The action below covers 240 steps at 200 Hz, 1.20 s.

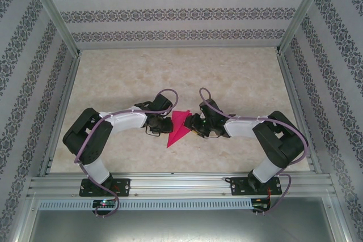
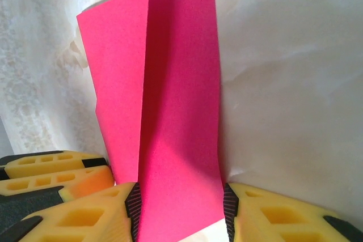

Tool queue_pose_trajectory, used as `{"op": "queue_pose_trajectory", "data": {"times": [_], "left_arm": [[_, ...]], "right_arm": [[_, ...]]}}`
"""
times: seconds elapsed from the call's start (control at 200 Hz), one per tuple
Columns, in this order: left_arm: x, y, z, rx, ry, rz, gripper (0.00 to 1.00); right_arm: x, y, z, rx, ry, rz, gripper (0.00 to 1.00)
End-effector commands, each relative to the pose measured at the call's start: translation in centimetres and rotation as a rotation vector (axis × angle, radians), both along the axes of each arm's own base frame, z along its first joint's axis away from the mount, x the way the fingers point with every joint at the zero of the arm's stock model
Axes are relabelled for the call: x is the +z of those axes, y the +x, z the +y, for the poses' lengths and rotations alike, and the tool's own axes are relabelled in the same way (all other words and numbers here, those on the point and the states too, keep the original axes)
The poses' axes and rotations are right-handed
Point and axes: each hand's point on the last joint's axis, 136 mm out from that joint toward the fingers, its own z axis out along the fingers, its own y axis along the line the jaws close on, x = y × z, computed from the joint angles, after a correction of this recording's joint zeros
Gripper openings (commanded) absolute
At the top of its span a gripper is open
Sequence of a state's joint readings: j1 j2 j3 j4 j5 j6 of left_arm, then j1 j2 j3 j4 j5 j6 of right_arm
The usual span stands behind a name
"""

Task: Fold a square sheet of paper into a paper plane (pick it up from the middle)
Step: Turn over the paper at the center of the table.

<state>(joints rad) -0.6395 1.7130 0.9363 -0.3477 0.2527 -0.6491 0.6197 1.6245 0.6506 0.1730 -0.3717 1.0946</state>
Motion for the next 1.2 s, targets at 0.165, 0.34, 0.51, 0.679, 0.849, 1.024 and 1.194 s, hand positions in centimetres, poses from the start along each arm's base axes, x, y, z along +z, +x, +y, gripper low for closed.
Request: {"op": "queue_pose_trajectory", "data": {"times": [0.165, 0.34, 0.51, 0.679, 0.849, 1.024, 1.194], "left_arm": [[-1.3, -0.5, -0.2, -0.03, 0.013, 0.039, 0.22], [-1.2, -0.5, -0.2, -0.027, 0.011, 0.039, 0.21], [-1.1, -0.4, -0.1, -0.015, 0.014, 0.034, 0.2], [-0.9, -0.3, 0.0, -0.001, 0.008, 0.026, 0.19], [-0.8, -0.3, 0.1, 0.013, 0.007, 0.022, 0.19], [-0.7, -0.4, 0.3, 0.036, -0.001, 0.013, 0.19], [-0.1, -0.3, 0.1, 0.046, -0.026, -0.002, 0.19]], "right_arm": [[0.6, 1.6, 1.7, -0.003, 0.049, -0.043, 0.47], [2.1, 2.1, 2.9, 0.027, 0.117, -0.086, 0.49], [2.1, 2.6, 3.3, 0.03, 0.117, -0.086, 0.49], [2.4, 2.9, 4.1, 0.079, 0.134, -0.115, 0.5], [2.1, 3.1, 4.5, 0.106, 0.141, -0.122, 0.51], [1.7, 2.6, 4.7, 0.095, 0.13, -0.123, 0.45], [1.5, 2.9, 4.7, 0.063, 0.153, -0.141, 0.34]]}}
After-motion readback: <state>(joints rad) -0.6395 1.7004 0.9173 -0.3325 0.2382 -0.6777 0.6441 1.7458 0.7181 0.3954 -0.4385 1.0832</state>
